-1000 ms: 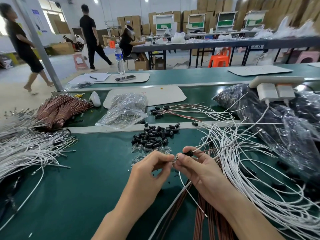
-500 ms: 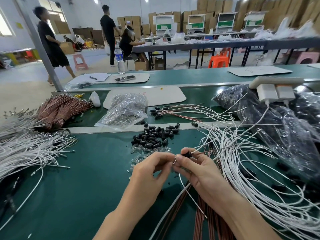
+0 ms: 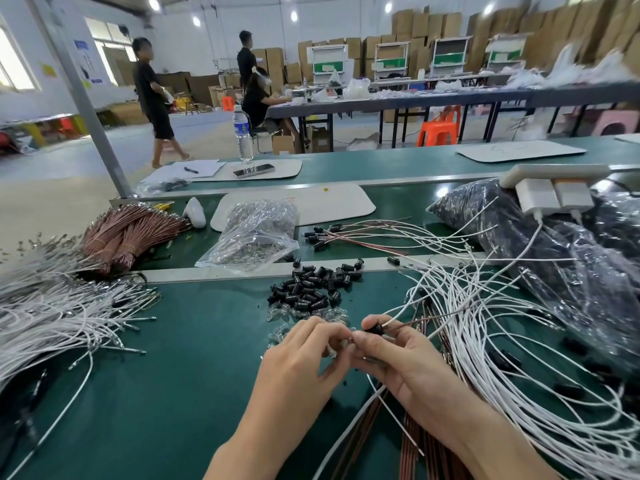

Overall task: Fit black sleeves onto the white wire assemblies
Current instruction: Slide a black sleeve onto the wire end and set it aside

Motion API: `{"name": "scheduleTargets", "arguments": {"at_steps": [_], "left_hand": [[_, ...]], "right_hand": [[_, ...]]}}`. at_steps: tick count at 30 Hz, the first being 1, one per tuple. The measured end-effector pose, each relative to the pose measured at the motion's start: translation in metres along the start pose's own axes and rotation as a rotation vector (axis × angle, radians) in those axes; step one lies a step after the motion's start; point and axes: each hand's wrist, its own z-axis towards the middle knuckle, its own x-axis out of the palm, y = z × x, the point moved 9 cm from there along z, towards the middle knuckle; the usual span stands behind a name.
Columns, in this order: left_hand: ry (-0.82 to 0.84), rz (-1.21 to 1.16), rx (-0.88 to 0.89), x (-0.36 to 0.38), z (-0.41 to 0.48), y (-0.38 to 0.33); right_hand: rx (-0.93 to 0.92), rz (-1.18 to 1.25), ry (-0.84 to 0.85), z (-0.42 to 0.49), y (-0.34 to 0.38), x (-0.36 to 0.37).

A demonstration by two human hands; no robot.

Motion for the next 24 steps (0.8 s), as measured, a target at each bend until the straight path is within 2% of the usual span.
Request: {"name": "scheduleTargets", "arguments": {"at_steps": [6,12,19,24], "left_hand": [[-0.021,0.031,-0.003,-0.002,-0.0005,0.0018],[-0.047,0.0,-0.012,-0.0053,-0.0007,0.0006],[-0.052,-0.14,-0.092,-0.0012,-0.0025,0.0061],[-0.033,-0.108,-0.097,0.0016,-0.0023,0.0057]], "right_hand": [[0.016,-0.022,0.009,-0.0022,-0.0016,0.0012],[-0.019,-0.018,-0.064,0.0007,0.0007,-0.0043],[-0.015,0.033,-0.066,0.002,-0.0027,-0.005],[-0.008,0.049,-0.061,0.0023,-0.0027,-0.0053]]}}
